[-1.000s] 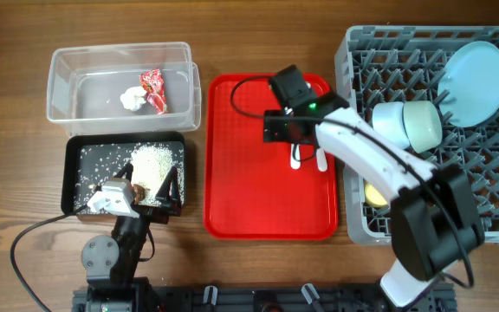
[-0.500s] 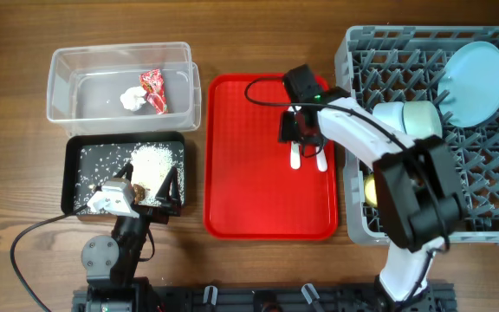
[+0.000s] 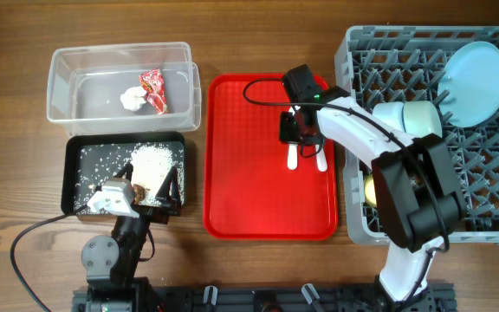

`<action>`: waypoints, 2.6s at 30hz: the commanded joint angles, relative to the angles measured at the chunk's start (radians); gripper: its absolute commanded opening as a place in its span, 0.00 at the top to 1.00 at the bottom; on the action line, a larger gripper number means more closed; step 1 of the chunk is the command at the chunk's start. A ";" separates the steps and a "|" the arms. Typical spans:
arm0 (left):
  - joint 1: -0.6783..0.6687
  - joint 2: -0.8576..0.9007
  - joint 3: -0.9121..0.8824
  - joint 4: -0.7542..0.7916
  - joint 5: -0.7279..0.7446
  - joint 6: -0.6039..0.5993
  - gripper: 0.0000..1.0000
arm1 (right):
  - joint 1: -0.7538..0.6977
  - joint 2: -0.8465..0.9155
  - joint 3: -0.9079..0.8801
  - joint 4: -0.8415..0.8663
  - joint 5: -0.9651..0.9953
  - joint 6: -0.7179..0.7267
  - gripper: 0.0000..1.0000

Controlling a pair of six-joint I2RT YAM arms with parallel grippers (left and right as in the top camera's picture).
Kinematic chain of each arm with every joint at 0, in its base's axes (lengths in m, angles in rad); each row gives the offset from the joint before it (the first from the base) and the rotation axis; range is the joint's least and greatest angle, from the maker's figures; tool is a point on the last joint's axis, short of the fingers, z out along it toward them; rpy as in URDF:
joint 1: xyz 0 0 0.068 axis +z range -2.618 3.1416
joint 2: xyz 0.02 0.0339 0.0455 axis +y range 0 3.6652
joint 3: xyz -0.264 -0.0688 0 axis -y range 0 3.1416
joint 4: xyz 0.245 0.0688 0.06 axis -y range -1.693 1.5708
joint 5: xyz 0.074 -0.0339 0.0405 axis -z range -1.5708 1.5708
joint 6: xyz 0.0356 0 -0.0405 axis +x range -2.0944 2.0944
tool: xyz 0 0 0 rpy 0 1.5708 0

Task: Sort waste into correct bins and load items into the dishwasher rack
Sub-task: 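Move the right gripper to the white spoon and grasp it, then carry the white spoon to the rack and drop it in, then move the right gripper to the white fork and grasp it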

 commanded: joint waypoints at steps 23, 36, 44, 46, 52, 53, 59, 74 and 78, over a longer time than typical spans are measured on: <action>0.008 -0.011 -0.009 0.003 0.002 0.002 0.00 | -0.203 -0.481 -0.003 -0.123 0.370 -0.290 0.96; 0.008 -0.011 -0.009 0.003 0.001 0.002 0.00 | -0.240 -0.391 -0.003 -0.092 0.324 -0.439 0.71; 0.008 -0.011 -0.009 0.003 0.001 0.002 0.00 | -0.240 -0.465 0.001 -0.070 0.165 -0.426 0.44; 0.008 -0.011 -0.009 0.003 0.002 0.002 0.00 | -0.230 -0.494 0.001 -0.075 0.063 -0.404 0.44; 0.008 -0.011 -0.009 0.003 0.001 0.002 0.00 | -0.115 -0.496 -0.003 -0.100 -0.024 -0.355 0.43; 0.008 -0.011 -0.009 0.003 0.002 0.002 0.00 | -0.090 -0.488 -0.003 -0.101 -0.021 -0.345 0.43; 0.008 -0.011 -0.009 0.003 0.001 0.002 0.00 | -0.001 -0.372 -0.004 -0.109 0.091 -0.174 0.40; 0.008 -0.011 -0.009 0.003 0.001 0.002 0.00 | -0.011 -0.051 -0.003 -0.103 0.292 -0.297 0.44; 0.008 -0.011 -0.009 0.003 0.001 0.002 0.00 | -0.011 -0.013 -0.003 -0.100 0.290 -0.297 0.49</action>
